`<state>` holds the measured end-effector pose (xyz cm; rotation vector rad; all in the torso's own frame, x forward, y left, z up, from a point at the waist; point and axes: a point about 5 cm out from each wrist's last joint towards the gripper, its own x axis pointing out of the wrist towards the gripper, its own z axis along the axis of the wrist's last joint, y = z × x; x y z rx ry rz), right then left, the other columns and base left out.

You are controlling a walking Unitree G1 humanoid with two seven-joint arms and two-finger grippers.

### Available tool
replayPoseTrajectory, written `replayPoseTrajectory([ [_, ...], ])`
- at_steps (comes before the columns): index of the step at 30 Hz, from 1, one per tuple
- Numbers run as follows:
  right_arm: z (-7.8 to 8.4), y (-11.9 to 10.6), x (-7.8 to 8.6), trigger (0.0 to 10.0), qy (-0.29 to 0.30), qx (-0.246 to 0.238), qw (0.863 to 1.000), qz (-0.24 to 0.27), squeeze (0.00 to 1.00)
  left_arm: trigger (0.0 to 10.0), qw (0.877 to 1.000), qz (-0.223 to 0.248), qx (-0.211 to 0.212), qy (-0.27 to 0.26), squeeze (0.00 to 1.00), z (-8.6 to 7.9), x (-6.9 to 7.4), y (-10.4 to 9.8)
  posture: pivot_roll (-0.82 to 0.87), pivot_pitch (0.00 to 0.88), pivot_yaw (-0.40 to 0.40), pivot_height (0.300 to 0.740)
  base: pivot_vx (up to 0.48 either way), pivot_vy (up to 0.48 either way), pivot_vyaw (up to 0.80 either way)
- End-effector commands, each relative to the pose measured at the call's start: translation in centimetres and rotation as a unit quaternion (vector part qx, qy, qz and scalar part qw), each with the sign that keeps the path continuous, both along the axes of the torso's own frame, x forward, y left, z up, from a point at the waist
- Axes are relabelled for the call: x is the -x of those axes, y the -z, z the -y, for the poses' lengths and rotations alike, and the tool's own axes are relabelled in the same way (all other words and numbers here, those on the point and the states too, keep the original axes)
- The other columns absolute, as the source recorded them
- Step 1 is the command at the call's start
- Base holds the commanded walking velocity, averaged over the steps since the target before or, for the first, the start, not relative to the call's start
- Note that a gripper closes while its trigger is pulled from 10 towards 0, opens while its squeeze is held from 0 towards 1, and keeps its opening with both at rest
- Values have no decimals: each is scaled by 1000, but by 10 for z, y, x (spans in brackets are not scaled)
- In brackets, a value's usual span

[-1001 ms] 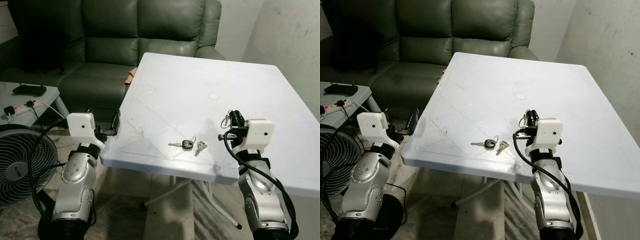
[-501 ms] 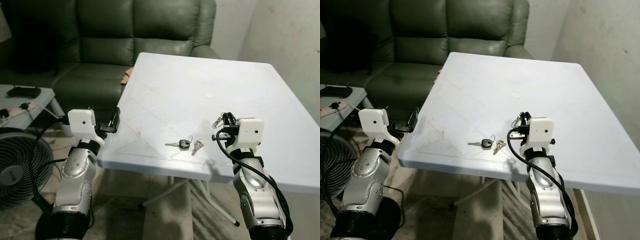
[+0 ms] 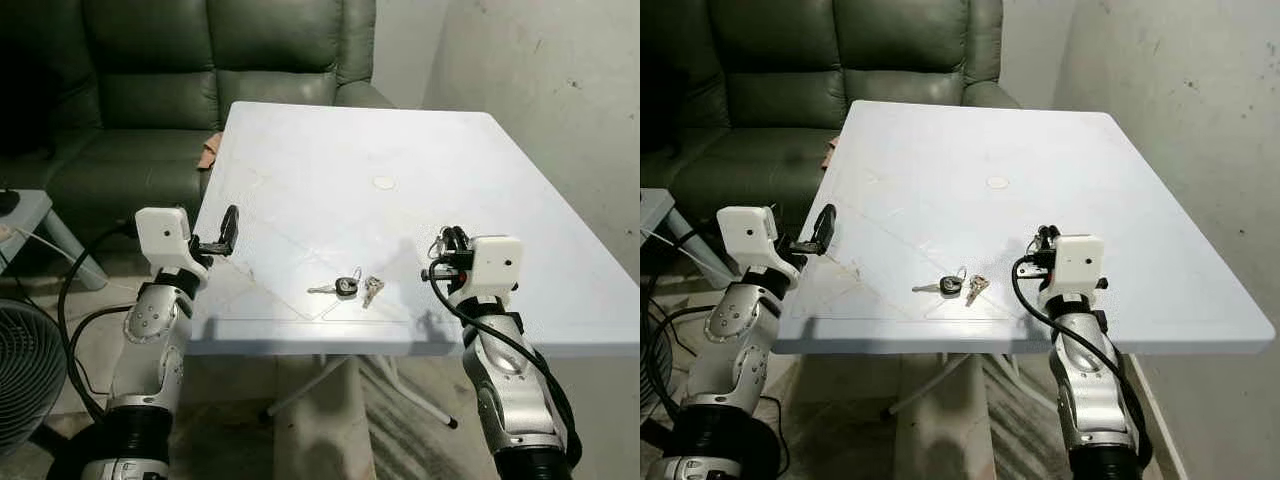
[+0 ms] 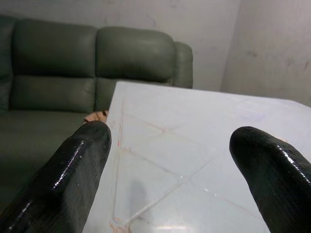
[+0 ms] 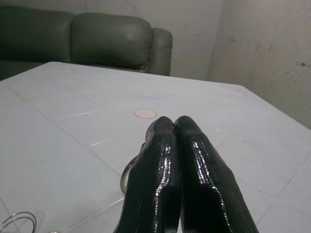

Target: Hang keys on a hook

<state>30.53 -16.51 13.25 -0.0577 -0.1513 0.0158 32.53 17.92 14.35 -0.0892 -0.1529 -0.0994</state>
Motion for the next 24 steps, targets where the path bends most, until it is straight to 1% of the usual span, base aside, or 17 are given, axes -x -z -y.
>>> replayPoseTrajectory([
  [1, -1, -4, -3, 10000, -2, 1, 1000, 5, 0, 10000, 1000, 5, -10, -9, 0, -3, -2, -4, -37, 0, 2, 740, 0, 0, -781],
  [3, -1, -4, -3, 10000, -1, 1, 1000, 5, 0, 10000, 1000, 4, -15, -15, 0, -3, -2, -4, -37, 0, 2, 740, 0, 0, -788],
  [7, -1, -3, -3, 10000, -1, 2, 1000, 3, 0, 10000, 1000, 6, -4, -8, 0, -1, -3, -4, -38, 0, 1, 740, 0, 0, -788],
  [14, -2, -2, -3, 10000, -2, 2, 1000, 0, 0, 10000, 1000, 2, 0, -8, 0, 0, -3, -3, -38, 0, 3, 740, 0, 0, -788],
  [24, -4, -1, -3, 10000, -4, 2, 1000, -4, 0, 10000, 1000, -4, -1, -16, 0, -4, -1, -1, -30, 0, -1, 740, 0, 0, -788],
])
